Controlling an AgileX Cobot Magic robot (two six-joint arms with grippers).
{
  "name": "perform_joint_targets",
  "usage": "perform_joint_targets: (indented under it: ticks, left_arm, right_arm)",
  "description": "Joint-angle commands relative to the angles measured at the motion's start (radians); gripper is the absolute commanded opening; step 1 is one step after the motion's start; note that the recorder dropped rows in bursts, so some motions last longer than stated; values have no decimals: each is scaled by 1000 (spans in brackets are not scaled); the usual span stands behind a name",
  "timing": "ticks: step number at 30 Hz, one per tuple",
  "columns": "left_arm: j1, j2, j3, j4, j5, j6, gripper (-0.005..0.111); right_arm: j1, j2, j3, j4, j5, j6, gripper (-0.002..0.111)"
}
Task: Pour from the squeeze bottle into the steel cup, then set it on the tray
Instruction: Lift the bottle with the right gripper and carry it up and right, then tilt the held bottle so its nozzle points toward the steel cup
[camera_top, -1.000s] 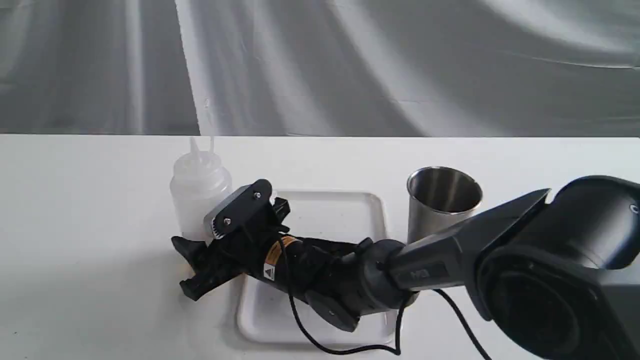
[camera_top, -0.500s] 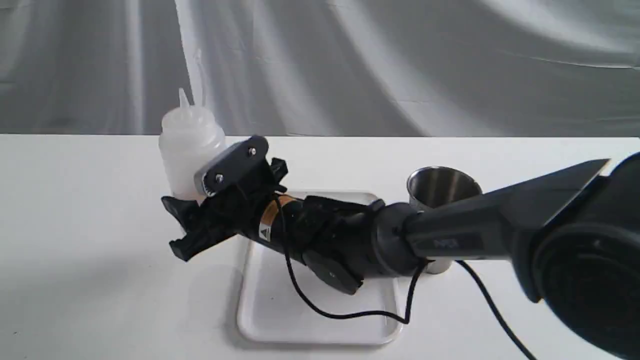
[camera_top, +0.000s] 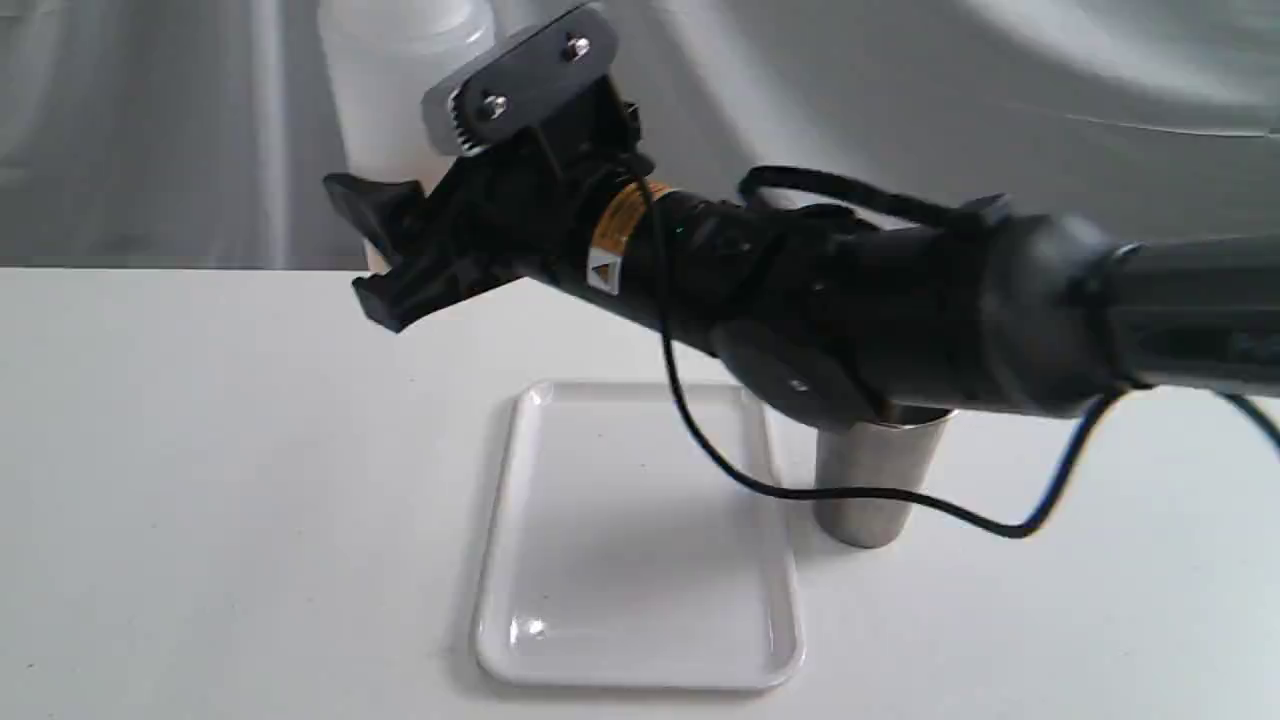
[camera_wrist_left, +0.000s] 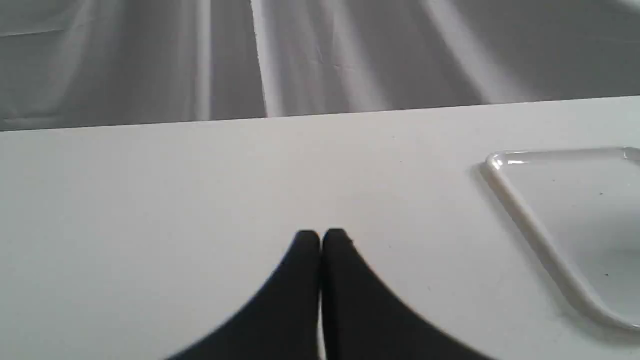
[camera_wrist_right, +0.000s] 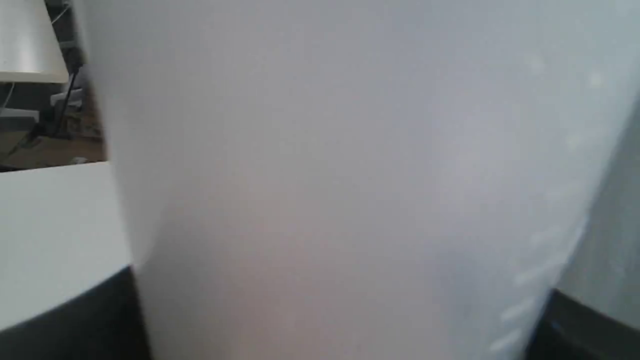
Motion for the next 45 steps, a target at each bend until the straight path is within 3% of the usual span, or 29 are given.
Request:
perform_joint_targets:
  ticks: [1, 5, 13, 23, 40, 45]
  left_arm:
    - [-5, -3, 4, 1, -8, -5, 0]
    - [-5, -3, 4, 1, -8, -5, 0]
    - [-5, -3, 4, 1, -8, -5, 0]
    - [-5, -3, 4, 1, -8, -5, 0]
    - [-5, -3, 4, 1, -8, -3, 0]
    - [-5, -3, 4, 1, -8, -3, 0]
  right_arm:
    - [-35, -118, 85, 0, -1, 7, 0]
    - [-95, -254, 190, -66, 35, 40, 0]
    - [-265, -460, 340, -251, 104, 336, 0]
    - [-439, -606, 406, -544, 304, 505, 0]
    - [-473, -609, 422, -1001, 592, 937, 0]
    - [-473, -609, 455, -1131, 662, 953, 0]
